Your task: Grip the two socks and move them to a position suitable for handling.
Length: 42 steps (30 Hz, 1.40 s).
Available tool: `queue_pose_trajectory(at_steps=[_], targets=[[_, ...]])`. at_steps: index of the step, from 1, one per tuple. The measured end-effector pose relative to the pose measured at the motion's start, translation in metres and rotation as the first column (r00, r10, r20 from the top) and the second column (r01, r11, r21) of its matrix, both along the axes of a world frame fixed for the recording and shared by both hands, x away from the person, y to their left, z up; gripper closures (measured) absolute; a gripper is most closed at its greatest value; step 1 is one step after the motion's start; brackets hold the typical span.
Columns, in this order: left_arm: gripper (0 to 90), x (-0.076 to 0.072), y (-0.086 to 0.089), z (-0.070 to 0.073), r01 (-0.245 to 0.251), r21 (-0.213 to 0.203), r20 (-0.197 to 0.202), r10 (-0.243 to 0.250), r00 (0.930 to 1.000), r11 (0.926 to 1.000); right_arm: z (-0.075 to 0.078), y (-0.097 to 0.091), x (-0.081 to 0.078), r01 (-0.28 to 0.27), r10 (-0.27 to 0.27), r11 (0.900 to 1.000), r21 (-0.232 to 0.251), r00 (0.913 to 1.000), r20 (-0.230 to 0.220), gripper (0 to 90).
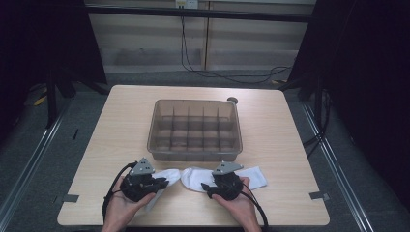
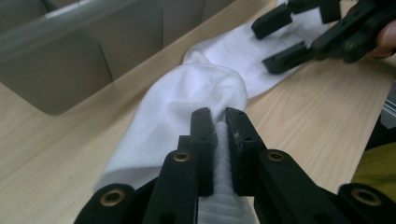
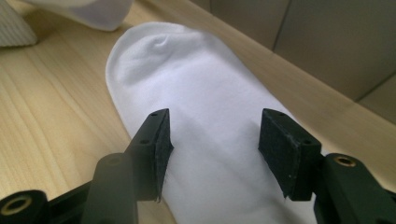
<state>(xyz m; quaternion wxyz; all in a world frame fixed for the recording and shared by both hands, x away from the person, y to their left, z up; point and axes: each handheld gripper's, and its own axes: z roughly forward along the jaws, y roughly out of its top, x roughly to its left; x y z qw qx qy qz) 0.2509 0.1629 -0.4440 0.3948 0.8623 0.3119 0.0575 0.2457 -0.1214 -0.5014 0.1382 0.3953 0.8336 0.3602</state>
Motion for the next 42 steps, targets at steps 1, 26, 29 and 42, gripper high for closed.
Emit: queue_pose_trajectory(at_steps=[1, 26, 29, 42], targets=[[82.2, 0.001, 0.0, 0.003, -0.002, -0.015, -0.006, 0.002, 1.0, 0.9999, 0.0, 0.002, -0.001, -0.002, 0.002, 1.0, -0.002, 1.0, 0.004, 43.2], [74.7, 0.024, -0.055, 0.002, 0.01, -0.102, -0.018, -0.011, 0.9998, 0.9947, 0.012, 0.014, -0.009, -0.112, 0.11, 0.9931, 0.036, 0.9929, 0.044, 41.8], [73.8, 0.025, -0.049, -0.002, -0.008, -0.114, -0.027, 0.005, 0.9996, 0.9935, 0.011, 0.015, -0.009, -0.118, 0.116, 0.9924, 0.035, 0.9922, 0.045, 42.3], [77.8, 0.027, -0.034, -0.031, -0.032, -0.003, -0.047, 0.031, 0.9984, 0.9995, 0.011, 0.037, -0.003, -0.217, 0.215, 0.9735, 0.071, 0.9759, 0.037, 48.0]])
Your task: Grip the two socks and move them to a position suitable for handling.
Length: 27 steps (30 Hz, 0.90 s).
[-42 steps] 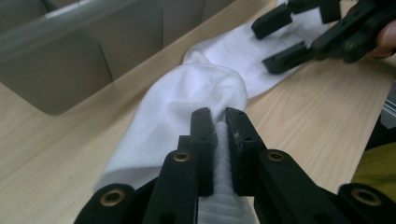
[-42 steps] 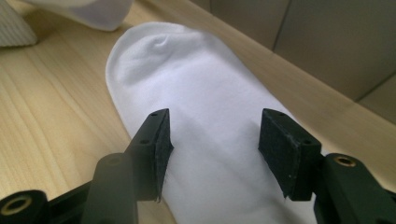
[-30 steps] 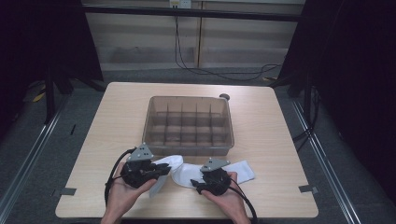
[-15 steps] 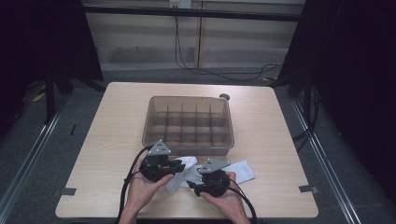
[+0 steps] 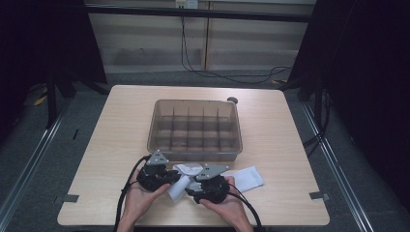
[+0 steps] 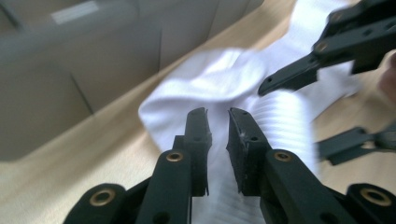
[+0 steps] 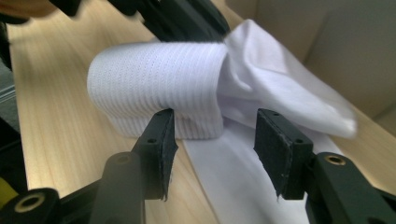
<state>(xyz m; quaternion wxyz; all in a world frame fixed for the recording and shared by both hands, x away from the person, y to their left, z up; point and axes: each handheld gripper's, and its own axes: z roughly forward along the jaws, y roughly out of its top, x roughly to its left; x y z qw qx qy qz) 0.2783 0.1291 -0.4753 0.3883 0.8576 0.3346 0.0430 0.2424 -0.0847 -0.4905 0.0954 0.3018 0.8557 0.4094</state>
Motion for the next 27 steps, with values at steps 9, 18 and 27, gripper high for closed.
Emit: queue_pose_trajectory(at_steps=[9, 18, 27], targets=[[76.0, -0.002, -0.001, -0.015, -0.016, 0.026, -0.003, 0.016, 0.9999, 0.9995, -0.002, 0.014, 0.001, -0.072, 0.072, 0.9973, 0.016, 0.9973, -0.016, 62.7], [72.3, -0.002, 0.001, -0.016, -0.03, 0.03, -0.007, 0.031, 0.9995, 0.9991, 0.004, 0.01, -0.006, -0.09, 0.09, 0.9956, 0.024, 0.9959, 0.009, 87.8], [70.6, -0.013, 0.002, -0.008, -0.008, 0.048, 0.008, 0.008, 0.9999, 0.9988, 0.022, -0.022, -0.009, -0.027, 0.027, 0.999, 0.034, 0.9996, 0.01, 89.4]])
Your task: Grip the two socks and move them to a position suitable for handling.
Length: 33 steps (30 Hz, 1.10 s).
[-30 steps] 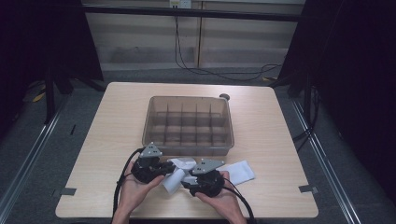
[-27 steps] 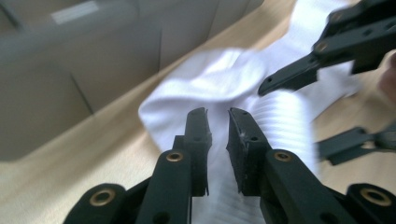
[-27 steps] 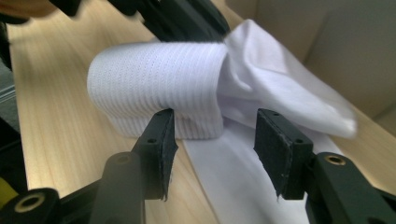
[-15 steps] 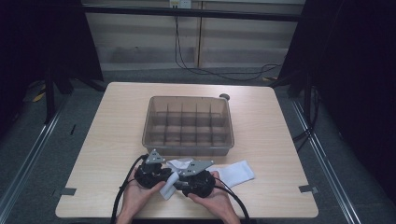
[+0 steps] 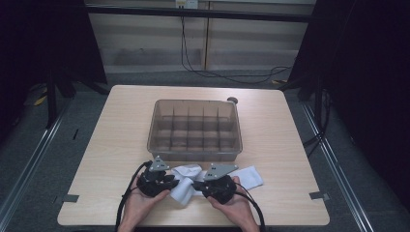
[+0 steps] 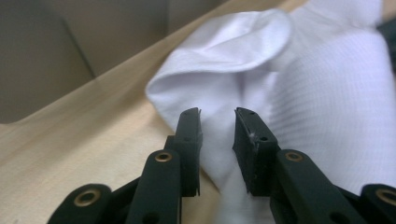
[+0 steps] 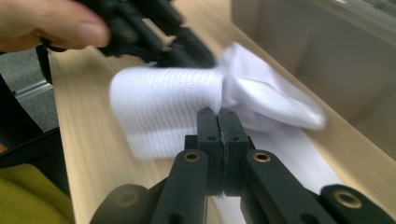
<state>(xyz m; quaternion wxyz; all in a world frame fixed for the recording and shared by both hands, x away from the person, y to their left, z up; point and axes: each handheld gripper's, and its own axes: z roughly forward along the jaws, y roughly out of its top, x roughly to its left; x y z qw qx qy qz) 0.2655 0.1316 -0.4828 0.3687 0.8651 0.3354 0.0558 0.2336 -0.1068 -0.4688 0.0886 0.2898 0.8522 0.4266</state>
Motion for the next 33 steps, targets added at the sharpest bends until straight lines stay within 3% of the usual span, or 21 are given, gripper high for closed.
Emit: queue_pose_trajectory(at_steps=[2, 5, 7, 12, 16, 19, 25, 28, 31, 33], targets=[[70.1, -0.002, 0.0, 0.0, 0.008, 0.002, 0.003, -0.008, 1.0, 1.0, 0.002, -0.009, 0.0, 0.029, -0.029, 0.9993, -0.024, 0.9995, -0.013, 89.4], [69.4, -0.002, 0.0, 0.001, 0.008, 0.002, 0.007, -0.008, 0.9999, 1.0, -0.004, -0.017, 0.005, 0.055, -0.062, 0.9921, -0.113, 0.9957, -0.068, 89.3], [69.2, -0.001, 0.001, 0.003, -0.001, -0.021, 0.019, 0.001, 0.9998, 0.9998, -0.011, -0.02, 0.008, 0.064, -0.076, 0.9902, -0.124, 0.9926, -0.094, 89.2], [64.9, 0.003, 0.004, 0.014, -0.007, -0.024, 0.079, 0.009, 0.9968, 0.9997, -0.023, -0.018, 0.012, 0.077, -0.09, 0.9905, -0.114, 0.9896, -0.113, 88.3], [59.3, 0.009, -0.001, 0.014, -0.007, 0.008, 0.11, 0.006, 0.9939, 0.9999, -0.026, -0.016, 0.014, 0.078, -0.091, 0.9903, -0.114, 0.9891, -0.115, 87.9], [55.6, 0.016, -0.002, 0.009, -0.03, 0.055, 0.109, 0.024, 0.9938, 0.998, -0.026, -0.016, 0.014, 0.076, -0.089, 0.9907, -0.113, 0.9895, -0.114, 87.7], [52.4, 0.024, 0.006, 0.001, -0.061, 0.021, 0.065, 0.06, 0.9961, 0.9979, -0.023, -0.015, 0.011, 0.071, -0.083, 0.9892, -0.128, 0.9928, -0.087, 75.6], [54.5, 0.026, 0.005, -0.001, -0.064, 0.029, 0.065, 0.062, 0.996, 0.9975, -0.017, -0.016, 0.006, 0.074, -0.081, 0.9932, -0.089, 0.9943, -0.069, 67.1], [63.7, 0.028, 0.003, -0.004, -0.065, 0.022, 0.056, 0.064, 0.9964, 0.9976, -0.014, -0.016, 0.002, 0.068, -0.071, 0.9961, -0.056, 0.9961, -0.051, 59.4], [72.5, 0.029, 0.002, -0.006, -0.077, 0.053, 0.055, 0.074, 0.9958, 0.9956, -0.014, -0.013, 0.003, 0.06, -0.062, 0.9974, -0.039, 0.9966, -0.053, 54.6]])
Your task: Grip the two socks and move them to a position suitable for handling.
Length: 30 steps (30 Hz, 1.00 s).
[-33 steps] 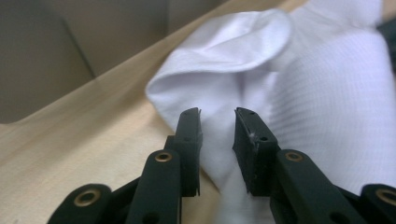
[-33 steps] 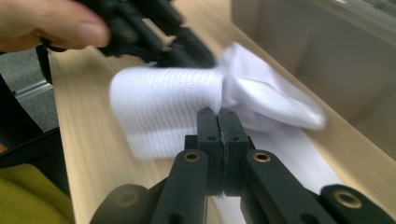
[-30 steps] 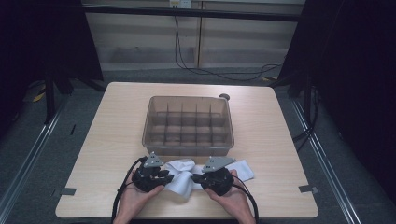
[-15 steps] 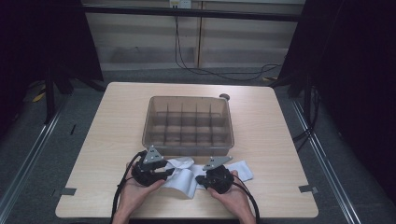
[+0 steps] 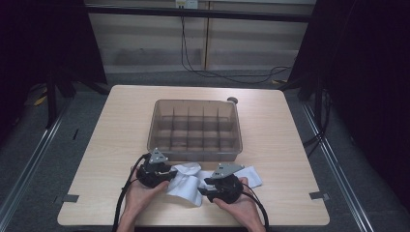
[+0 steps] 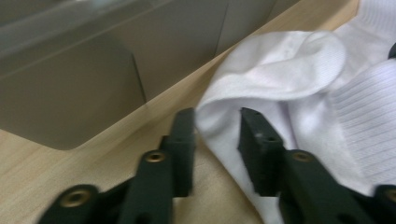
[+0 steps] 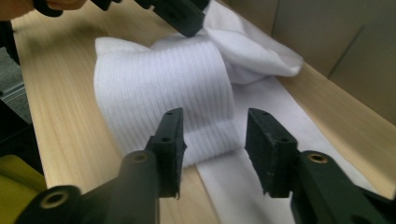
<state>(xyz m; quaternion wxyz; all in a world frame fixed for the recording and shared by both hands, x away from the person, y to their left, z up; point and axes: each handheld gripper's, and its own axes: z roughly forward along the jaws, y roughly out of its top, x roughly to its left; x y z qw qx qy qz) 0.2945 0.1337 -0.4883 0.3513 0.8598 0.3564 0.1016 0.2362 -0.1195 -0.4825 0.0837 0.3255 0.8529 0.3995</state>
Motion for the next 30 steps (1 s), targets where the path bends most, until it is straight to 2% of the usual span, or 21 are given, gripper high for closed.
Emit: queue_pose_trajectory(at_steps=[1, 2, 5, 7, 9, 12, 15, 17, 19, 21, 22, 24, 25, 29, 30], targets=[[76.1, 0.0, 0.0, 0.0, 0.001, 0.002, -0.006, -0.001, 1.0, 1.0, -0.001, 0.002, 0.001, 0.001, -0.001, 0.9999, -0.014, 1.0, 0.003, 52.0], [79.3, 0.0, 0.0, -0.001, 0.0, -0.012, -0.011, -0.001, 0.9999, 0.9999, -0.002, 0.005, 0.002, 0.001, -0.001, 0.9996, -0.028, 1.0, 0.001, 50.3], [89.0, 0.001, 0.0, -0.001, 0.017, -0.021, -0.027, -0.018, 0.9995, 0.9996, -0.009, 0.013, 0.004, 0.002, -0.003, 0.996, -0.089, 0.9999, -0.012, 48.8], [89.9, 0.0, 0.001, -0.001, 0.033, -0.031, -0.039, -0.034, 0.9987, 0.999, -0.011, 0.015, 0.005, -0.003, 0.002, 0.9966, -0.082, 0.9999, -0.01, 49.0], [90.0, -0.002, 0.002, 0.001, 0.033, -0.041, -0.03, -0.034, 0.999, 0.9986, -0.013, 0.016, 0.004, -0.008, 0.007, 0.9965, -0.083, 0.9999, -0.011, 50.6], [90.0, -0.005, 0.005, 0.006, 0.034, -0.057, -0.022, -0.035, 0.9991, 0.9978, -0.013, 0.016, 0.004, -0.018, 0.017, 0.9964, -0.083, 0.9998, -0.008, 57.3], [90.0, -0.006, 0.008, 0.008, 0.031, -0.073, -0.016, -0.032, 0.9994, 0.9969, -0.013, 0.017, 0.003, -0.028, 0.028, 0.9963, -0.082, 0.9996, 0.0, 67.9], [90.0, -0.006, 0.01, 0.01, 0.026, -0.071, -0.014, -0.027, 0.9995, 0.9971, -0.012, 0.017, 0.002, -0.022, 0.023, 0.9959, -0.088, 0.9997, 0.007, 71.5], [90.0, -0.007, 0.012, 0.012, 0.03, -0.084, -0.007, -0.031, 0.9995, 0.996, -0.011, 0.015, 0.002, -0.018, 0.019, 0.9972, -0.072, 0.9998, 0.009, 74.1], [90.0, -0.009, 0.013, 0.014, 0.03, -0.093, -0.003, -0.031, 0.9995, 0.9952, -0.01, 0.011, 0.002, -0.023, 0.023, 0.9997, -0.007, 0.9997, -0.005, 76.1], [90.0, -0.01, 0.014, 0.016, 0.029, -0.094, 0.002, -0.029, 0.9996, 0.9952, -0.009, 0.009, 0.002, -0.02, 0.02, 0.9998, 0.008, 0.9998, -0.005, 78.5], [90.0, -0.012, 0.015, 0.017, 0.028, -0.106, 0.004, -0.028, 0.9996, 0.9939, -0.007, 0.005, 0.002, -0.004, 0.004, 0.9998, 0.018, 1.0, -0.001, 88.2], [90.0, -0.012, 0.016, 0.017, 0.026, -0.106, 0.005, -0.026, 0.9997, 0.994, -0.007, 0.004, 0.002, -0.006, 0.006, 0.9998, 0.021, 1.0, -0.003, 90.0], [90.0, -0.011, 0.016, 0.017, 0.026, -0.101, 0.006, -0.026, 0.9996, 0.9946, -0.007, 0.002, 0.002, -0.008, 0.008, 0.9997, 0.021, 0.9999, -0.012, 90.0], [90.0, -0.011, 0.016, 0.017, 0.026, -0.099, 0.005, -0.025, 0.9997, 0.9947, -0.007, 0.002, 0.003, 0.004, -0.004, 0.9995, 0.031, 0.9999, -0.011, 80.6]])
